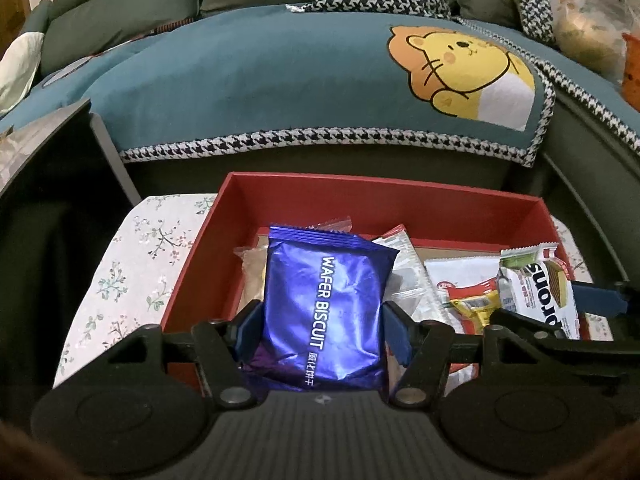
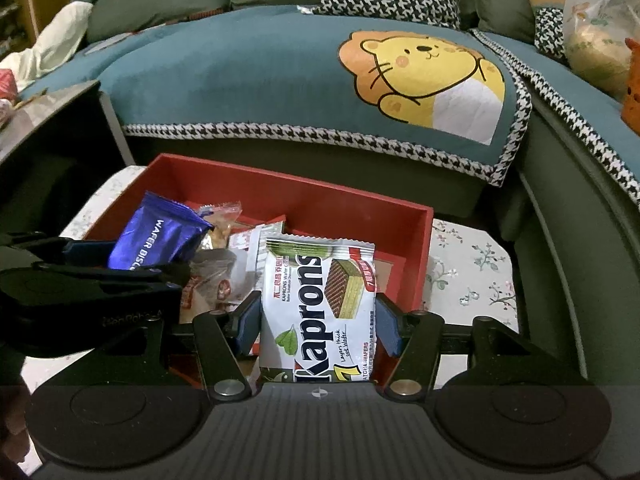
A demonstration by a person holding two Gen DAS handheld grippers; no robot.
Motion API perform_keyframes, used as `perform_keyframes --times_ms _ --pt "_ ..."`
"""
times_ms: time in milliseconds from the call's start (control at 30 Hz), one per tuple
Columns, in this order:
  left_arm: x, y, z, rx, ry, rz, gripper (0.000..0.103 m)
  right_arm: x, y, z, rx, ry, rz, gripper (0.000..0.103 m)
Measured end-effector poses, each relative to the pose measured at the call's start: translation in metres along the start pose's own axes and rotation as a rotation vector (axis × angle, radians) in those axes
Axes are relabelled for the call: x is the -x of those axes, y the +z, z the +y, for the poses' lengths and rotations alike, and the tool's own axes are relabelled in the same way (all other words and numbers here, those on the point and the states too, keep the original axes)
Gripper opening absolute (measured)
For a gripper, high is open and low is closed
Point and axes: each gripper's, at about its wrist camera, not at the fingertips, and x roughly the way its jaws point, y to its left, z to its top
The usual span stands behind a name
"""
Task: Organize snacks
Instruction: 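Lower both packets into the box and open both tools, then withdraw both open tools from the box toward the gold packet and sausages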
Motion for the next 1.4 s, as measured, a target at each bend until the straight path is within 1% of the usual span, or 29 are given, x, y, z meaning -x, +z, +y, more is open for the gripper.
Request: perform_keyframes --times_ms 133,267,467,567,967,1400 --pt "-0.001 0.001 0.002 0.004 0.013 0.002 0.103 -0.01 -0.003 -0.001 0.001 -0.007 0.023 0.068" --pt "0.0 0.0 0.003 0.003 0.01 0.011 0.103 -0.011 -0.003 0.002 0.019 -0.008 0.026 0.078" --pt "0.009 0.001 0.004 -0.003 0.005 0.0 0.103 -0.004 -0.002 0.008 0.04 -0.018 0.021 0.08" --pt "0.016 0.002 0.007 0.011 0.006 -0.009 0.103 0.002 -0.001 0.007 0.037 -0.027 0.014 0.081" --pt "0.041 -0.001 0.016 0.047 -0.026 -0.038 0.103 0.024 0.001 0.008 0.036 -0.04 -0.024 0.082" --pt "0.068 -0.016 0.013 0.029 -0.048 -0.055 0.103 0.049 -0.011 0.009 0.035 -0.044 -0.03 0.083"
